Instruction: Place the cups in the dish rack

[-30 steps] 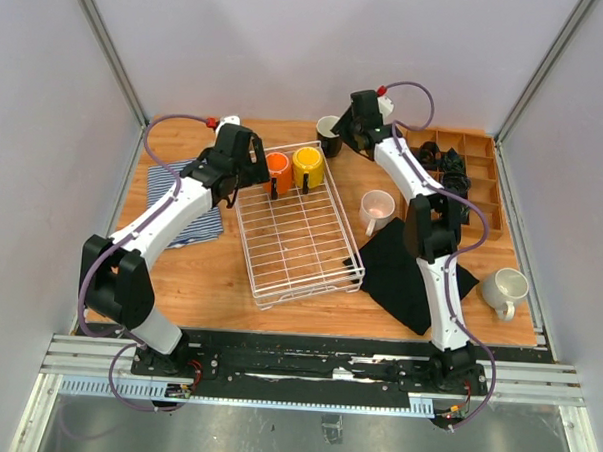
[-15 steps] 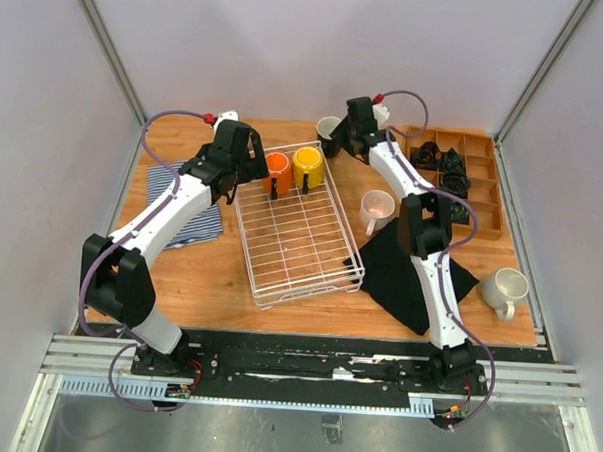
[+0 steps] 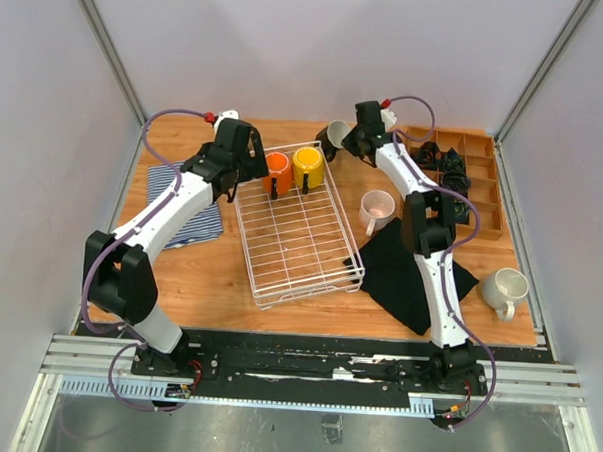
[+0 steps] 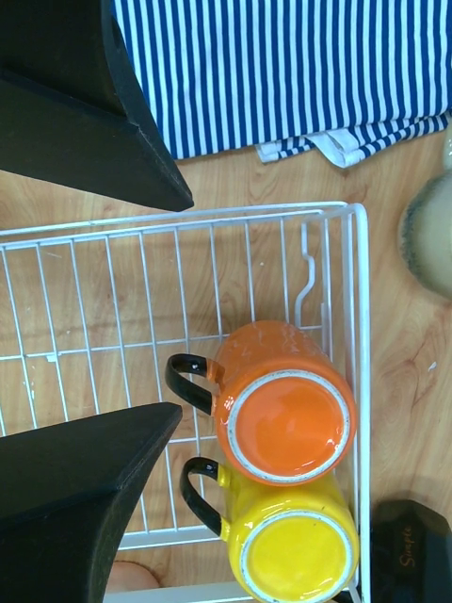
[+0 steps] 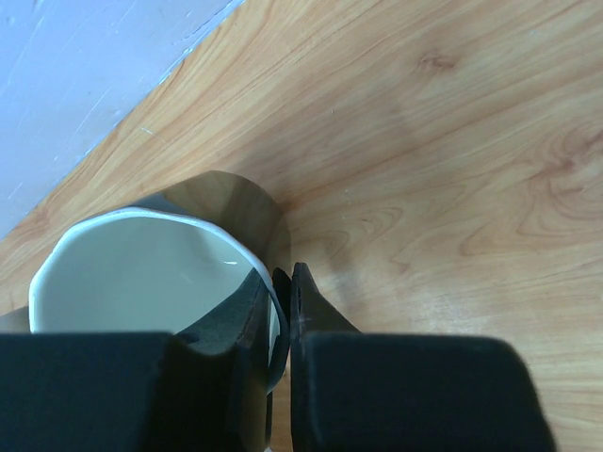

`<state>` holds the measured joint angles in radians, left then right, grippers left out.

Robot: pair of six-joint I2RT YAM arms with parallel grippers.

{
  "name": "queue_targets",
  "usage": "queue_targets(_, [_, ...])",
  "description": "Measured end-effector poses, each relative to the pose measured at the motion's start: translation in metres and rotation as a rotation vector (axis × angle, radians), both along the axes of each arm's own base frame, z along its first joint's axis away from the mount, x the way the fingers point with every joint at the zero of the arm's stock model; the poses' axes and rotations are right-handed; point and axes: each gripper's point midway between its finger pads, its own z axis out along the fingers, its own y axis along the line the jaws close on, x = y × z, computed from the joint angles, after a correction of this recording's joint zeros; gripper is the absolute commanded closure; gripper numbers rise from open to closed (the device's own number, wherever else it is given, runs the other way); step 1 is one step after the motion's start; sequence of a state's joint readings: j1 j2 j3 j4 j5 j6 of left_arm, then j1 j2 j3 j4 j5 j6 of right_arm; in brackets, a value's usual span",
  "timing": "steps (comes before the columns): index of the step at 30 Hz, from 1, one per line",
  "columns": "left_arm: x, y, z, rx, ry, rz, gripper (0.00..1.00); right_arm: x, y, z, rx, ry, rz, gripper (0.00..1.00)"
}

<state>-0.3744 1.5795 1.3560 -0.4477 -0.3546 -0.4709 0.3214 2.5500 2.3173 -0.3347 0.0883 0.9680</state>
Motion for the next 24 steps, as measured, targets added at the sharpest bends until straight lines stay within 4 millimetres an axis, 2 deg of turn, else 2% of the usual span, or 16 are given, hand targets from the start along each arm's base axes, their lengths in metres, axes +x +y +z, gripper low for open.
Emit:
queue_targets(7, [0.003, -0.006, 0.003, -0.017, -0.002, -0.019, 0.12, 0.005, 0.0, -0.003, 0.04, -0.022, 0.027, 0.99])
queue_targets(10, [0.003, -0.018, 0.008, -0.063, -0.011, -0.071, 0.12, 0.003, -0.003, -0.003, 0.066, -0.032, 0.043, 0.99])
queue_targets(13, [0.001, -0.031, 0.017, -0.117, -0.035, -0.131, 0.12, -0.007, -0.012, -0.002, 0.083, -0.033, 0.054, 0.99])
queue_targets(16, [-0.014, -0.043, 0.039, -0.199, -0.083, -0.216, 0.12, -0.025, -0.026, 0.004, 0.089, -0.024, 0.061, 0.99])
queue_targets(20, [-0.036, -0.058, 0.082, -0.34, -0.189, -0.333, 0.12, -0.048, -0.041, 0.035, 0.122, -0.078, 0.081, 0.99])
queue_targets(22, [-0.045, -0.068, 0.1, -0.41, -0.234, -0.398, 0.12, -0.06, -0.048, 0.059, 0.137, -0.122, 0.086, 0.99])
queue_targets(24, [-0.053, -0.079, 0.108, -0.471, -0.251, -0.462, 0.12, -0.073, -0.049, 0.09, 0.16, -0.187, 0.105, 0.99])
